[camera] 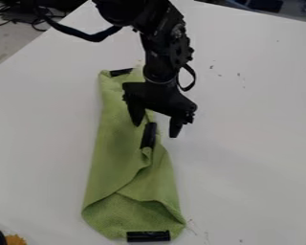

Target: Unfold the cloth from right to left

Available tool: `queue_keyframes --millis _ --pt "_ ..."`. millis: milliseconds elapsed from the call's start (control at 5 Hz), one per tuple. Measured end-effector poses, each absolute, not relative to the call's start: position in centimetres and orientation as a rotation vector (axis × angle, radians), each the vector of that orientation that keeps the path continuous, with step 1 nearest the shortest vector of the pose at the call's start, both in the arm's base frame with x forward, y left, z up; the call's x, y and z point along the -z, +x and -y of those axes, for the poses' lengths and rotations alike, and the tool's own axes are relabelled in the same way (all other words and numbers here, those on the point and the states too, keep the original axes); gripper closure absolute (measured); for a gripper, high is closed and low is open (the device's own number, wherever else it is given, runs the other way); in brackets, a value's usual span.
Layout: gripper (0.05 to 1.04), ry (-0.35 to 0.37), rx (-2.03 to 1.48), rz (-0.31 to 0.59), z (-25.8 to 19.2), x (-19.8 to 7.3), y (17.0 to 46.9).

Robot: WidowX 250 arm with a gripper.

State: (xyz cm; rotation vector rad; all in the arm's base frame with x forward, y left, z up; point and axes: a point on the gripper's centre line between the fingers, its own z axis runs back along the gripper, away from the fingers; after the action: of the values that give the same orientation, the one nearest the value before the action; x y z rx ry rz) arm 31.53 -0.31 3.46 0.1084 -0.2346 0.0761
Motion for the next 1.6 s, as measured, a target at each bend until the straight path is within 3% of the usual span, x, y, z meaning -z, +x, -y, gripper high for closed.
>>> queue_keyframes --millis 200,600,800,1000,1200,1600 --pt "0.158 0.109 -0.080 0.222 -0.3 -3.2 31.8" --pt "0.745 0.083 -0.102 0.179 -0.8 -1.7 31.5" --pt "0.939 0.075 -0.101 0.176 -0.7 -1.6 31.8" --pt "1.020 0.070 -0.096 0.167 -0.6 -1.4 32.1" --pt "1.026 0.094 -0.097 0.153 -0.6 -1.5 31.8" --pt "1.026 0.137 -0.137 0.290 -0.9 -6.1 30.5"
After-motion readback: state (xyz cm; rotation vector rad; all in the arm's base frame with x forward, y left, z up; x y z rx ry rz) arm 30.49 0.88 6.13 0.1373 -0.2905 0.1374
